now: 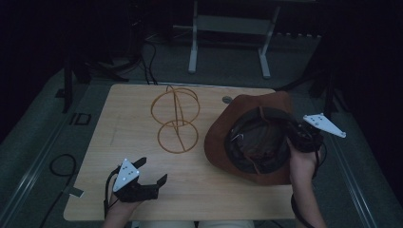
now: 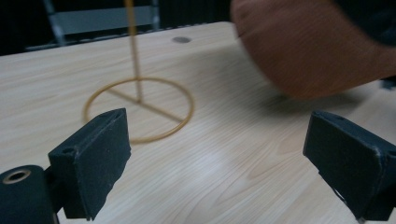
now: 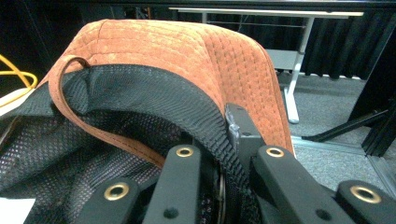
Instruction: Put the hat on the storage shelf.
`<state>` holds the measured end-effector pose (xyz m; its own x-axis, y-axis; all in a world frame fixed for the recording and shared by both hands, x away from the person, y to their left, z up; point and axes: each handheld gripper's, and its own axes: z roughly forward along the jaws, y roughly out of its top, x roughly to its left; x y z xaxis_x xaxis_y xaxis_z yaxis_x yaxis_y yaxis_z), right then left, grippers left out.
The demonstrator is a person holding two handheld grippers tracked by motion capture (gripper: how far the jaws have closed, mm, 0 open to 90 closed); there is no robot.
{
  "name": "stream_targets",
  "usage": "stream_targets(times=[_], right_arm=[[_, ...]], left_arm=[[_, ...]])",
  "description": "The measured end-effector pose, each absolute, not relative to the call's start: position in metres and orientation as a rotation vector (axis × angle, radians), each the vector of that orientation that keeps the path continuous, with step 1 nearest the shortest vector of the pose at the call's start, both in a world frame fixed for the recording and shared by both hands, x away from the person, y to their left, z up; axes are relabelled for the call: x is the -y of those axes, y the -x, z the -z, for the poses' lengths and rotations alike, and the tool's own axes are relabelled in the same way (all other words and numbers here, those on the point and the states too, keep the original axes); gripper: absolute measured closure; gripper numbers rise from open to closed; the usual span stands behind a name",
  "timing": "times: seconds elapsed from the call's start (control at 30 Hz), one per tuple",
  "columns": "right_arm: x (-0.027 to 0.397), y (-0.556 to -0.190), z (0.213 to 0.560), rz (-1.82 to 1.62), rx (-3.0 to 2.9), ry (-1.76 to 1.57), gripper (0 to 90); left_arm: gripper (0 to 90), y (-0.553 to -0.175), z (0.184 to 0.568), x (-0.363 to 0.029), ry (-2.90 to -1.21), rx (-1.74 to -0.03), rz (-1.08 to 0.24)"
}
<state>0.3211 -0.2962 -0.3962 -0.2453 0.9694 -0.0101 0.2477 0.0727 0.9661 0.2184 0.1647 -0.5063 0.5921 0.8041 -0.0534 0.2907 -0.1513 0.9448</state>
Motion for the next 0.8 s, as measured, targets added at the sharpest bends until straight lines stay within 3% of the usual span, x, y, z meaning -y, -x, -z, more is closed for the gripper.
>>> stream_targets(times=[0.8], right_arm=[[0.283, -0.305, 0.405, -1.25, -1.661, -1.187, 83.8]], left_arm=[[13.2, -0.271, 0.435, -0.06, -1.799, -0.717, -0.535]])
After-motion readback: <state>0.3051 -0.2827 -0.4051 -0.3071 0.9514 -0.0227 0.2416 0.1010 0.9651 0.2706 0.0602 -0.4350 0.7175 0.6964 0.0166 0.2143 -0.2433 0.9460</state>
